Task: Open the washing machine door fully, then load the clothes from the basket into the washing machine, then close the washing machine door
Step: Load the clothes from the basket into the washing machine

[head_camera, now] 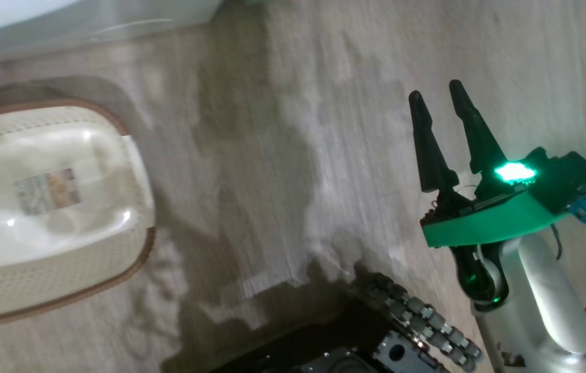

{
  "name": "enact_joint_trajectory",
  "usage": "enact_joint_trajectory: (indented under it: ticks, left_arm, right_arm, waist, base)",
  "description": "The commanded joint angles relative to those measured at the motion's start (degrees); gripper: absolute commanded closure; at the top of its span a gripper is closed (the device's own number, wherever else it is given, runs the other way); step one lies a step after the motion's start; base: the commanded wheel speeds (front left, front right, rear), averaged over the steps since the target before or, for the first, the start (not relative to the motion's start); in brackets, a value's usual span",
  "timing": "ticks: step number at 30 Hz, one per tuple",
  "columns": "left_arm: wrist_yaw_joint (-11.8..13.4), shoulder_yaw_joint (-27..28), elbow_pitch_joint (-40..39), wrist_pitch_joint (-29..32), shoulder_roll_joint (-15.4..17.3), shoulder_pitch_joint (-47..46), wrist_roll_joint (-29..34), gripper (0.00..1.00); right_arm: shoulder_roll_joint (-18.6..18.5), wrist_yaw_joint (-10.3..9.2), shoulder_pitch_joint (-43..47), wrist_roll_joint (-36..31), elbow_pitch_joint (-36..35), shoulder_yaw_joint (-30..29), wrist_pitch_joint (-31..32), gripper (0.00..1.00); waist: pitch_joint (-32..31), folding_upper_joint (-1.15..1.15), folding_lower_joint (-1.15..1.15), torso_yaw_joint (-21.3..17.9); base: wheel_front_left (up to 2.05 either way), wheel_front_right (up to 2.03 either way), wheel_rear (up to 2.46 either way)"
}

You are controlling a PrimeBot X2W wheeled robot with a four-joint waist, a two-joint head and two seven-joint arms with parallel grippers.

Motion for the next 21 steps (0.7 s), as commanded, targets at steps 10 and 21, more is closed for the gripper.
enact_joint_trajectory:
  ticks: [10, 21]
  left_arm:
    - [-1.1, 1.7, 6.0, -14.5, 4.0, -12.6, 7.4, 1.00]
    - [-0.7, 2.1, 12.4, -27.3, 2.1, -12.8, 9.0, 1.00]
  right_arm:
    - [-0.2, 0.00, 0.7, 2.1, -3.1, 2.0, -0.5, 0.00]
    - [-0.2, 0.00, 0.5, 2.0, -3.7, 2.1, -0.5, 0.00]
  waist:
    - [5.2, 0.00, -0.01, -4.7]
    - [7.0, 0.00, -0.01, -4.1]
  base:
    - [0.00, 0.00, 0.00]
    - [0.00, 0.00, 0.00]
